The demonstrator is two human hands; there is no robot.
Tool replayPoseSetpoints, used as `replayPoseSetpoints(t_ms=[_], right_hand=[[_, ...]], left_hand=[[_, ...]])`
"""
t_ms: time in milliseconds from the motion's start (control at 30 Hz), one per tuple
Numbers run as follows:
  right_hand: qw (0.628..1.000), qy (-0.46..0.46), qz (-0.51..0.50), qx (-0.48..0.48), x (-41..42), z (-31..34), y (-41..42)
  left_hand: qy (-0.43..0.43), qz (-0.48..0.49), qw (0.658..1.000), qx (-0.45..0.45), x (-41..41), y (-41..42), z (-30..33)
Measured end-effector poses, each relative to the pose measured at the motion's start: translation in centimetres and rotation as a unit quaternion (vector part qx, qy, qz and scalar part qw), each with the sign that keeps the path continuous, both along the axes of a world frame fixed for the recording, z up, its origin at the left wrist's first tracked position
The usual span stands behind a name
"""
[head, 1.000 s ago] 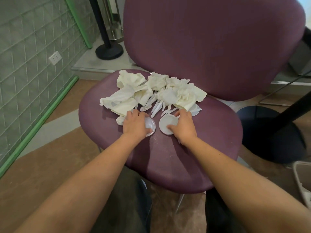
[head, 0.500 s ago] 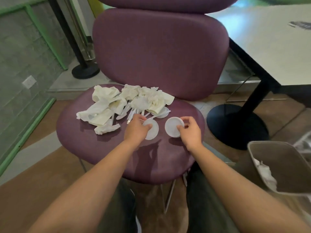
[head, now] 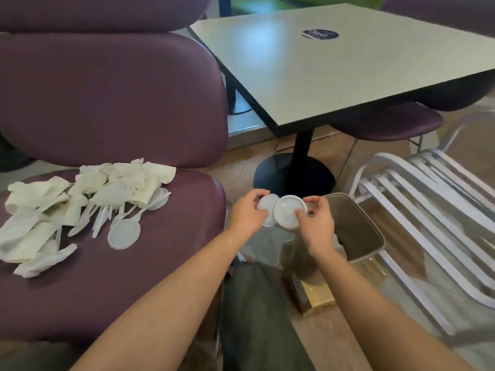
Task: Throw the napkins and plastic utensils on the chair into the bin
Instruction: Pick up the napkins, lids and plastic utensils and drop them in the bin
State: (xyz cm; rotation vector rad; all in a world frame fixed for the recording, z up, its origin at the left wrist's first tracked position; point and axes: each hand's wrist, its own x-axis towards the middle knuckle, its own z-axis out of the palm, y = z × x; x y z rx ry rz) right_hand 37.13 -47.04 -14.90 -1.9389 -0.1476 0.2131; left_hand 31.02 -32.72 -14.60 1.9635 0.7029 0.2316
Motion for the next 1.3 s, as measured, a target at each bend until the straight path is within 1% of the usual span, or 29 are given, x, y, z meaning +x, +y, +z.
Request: replayPoseSetpoints(t_ms=[133, 300, 367, 467, 533, 667, 800, 867, 1000, 1167, 1300], right_hand=[[0.998, 0.006, -0.061, -0.005, 2.7, -1.2, -4.0], [0.991, -0.008, -0.105, -0.084, 5.5, -3.6, -7.4], [0.986, 0.002, -0.096, -0.133, 6.5, -5.1, -8.1], [0.975, 0.036, -0.033, -0.218, 7.3, -6.8, -8.5], [0.969, 0.044, -0.003, -0.244, 7.2, -7.0, -8.2], [0.972, 0.028, 0.040, -0.229, 6.3, -6.1, -6.5], [0.979, -0.007, 0.074, -0.190, 4.7, -4.4, -3.0], [0.979, -0.028, 0.098, -0.175, 3.7, -3.5, -0.8], [0.975, -0.073, 0.149, -0.144, 1.0, -2.2, 4.3], [0.967, -0.080, 0.210, -0.119, -3.2, -0.9, 10.3], [0.954, -0.086, 0.258, -0.127, -6.0, -0.6, 14.5]], left_hand=[[0.025, -0.054, 0.998, 0.016, 4.0, -3.5, -2.1], [0.044, -0.084, 0.995, 0.025, 8.0, -7.0, -4.8], [0.060, -0.095, 0.993, 0.031, 9.1, -8.0, -5.7], [0.084, -0.110, 0.990, 0.026, 9.9, -8.8, -6.2], [0.097, -0.104, 0.989, 0.028, 10.0, -8.7, -6.1], [0.091, -0.086, 0.991, 0.047, 8.7, -7.2, -5.6], [0.033, -0.037, 0.998, 0.033, 6.0, -4.2, -4.4], [0.018, -0.021, 0.999, 0.040, 4.3, -2.5, -3.4], [0.026, 0.024, 0.998, 0.059, 0.0, 1.7, -1.2], [0.033, 0.112, 0.988, 0.098, -6.0, 7.3, 0.2], [0.064, 0.174, 0.978, 0.092, -10.6, 11.3, -0.2]])
